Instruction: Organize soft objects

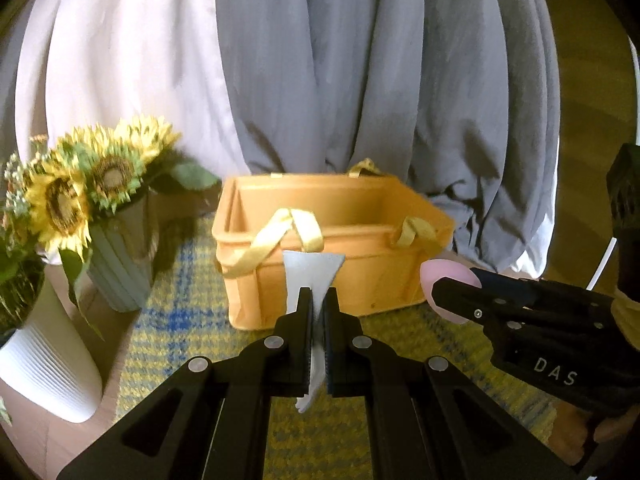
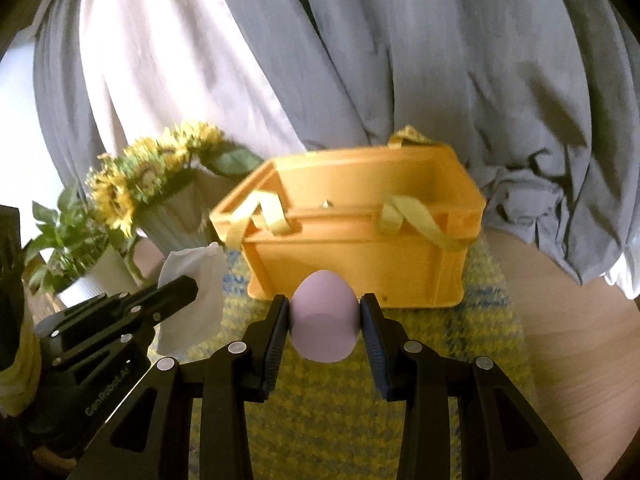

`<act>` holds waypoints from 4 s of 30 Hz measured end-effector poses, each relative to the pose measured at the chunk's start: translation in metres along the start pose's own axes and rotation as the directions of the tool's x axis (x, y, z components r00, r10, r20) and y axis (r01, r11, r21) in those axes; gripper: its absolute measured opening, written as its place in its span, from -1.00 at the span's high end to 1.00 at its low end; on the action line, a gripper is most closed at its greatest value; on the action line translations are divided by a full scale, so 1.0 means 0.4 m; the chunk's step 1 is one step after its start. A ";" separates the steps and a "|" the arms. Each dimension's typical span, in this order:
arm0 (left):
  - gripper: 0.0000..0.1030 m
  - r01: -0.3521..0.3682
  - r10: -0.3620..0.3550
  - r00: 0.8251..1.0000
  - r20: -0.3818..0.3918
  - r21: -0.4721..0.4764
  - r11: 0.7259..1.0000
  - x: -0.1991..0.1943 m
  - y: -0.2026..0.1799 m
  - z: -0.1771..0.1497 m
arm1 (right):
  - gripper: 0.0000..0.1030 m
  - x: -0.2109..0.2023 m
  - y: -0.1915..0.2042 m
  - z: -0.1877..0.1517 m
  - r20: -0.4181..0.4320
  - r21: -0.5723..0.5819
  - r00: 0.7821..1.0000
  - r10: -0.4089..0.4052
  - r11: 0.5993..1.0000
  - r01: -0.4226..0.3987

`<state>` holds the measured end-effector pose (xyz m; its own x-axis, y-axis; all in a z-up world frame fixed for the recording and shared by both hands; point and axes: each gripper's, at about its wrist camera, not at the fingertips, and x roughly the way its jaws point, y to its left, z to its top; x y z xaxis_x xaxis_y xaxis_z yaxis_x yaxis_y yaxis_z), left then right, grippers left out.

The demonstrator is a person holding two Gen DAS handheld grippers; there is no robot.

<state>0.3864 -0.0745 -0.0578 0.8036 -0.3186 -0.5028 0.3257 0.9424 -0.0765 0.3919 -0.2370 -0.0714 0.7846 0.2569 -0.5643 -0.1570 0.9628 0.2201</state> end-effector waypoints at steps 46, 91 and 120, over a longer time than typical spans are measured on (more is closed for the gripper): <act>0.87 -0.070 0.043 0.965 0.261 0.096 0.993 0.054 0.022 0.261 | 0.27 0.002 0.003 0.283 0.284 -0.040 0.959 -0.025 0.998 0.038; 0.43 -0.050 0.085 0.978 -0.192 0.184 0.982 0.510 0.095 0.246 | 0.08 0.493 -0.110 0.339 -0.230 -0.029 0.973 -0.024 0.999 0.018; -0.61 -0.295 0.290 0.953 0.083 0.050 0.954 -0.040 0.051 0.192 | -0.48 0.002 0.015 0.222 0.068 -0.049 0.984 -0.165 0.984 0.169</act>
<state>0.4183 -0.0582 0.0147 0.9021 -0.0390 -0.4298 0.0989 0.9881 0.1180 0.4450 -0.2383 0.0001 0.8385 0.0878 -0.5377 -0.0517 0.9953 0.0820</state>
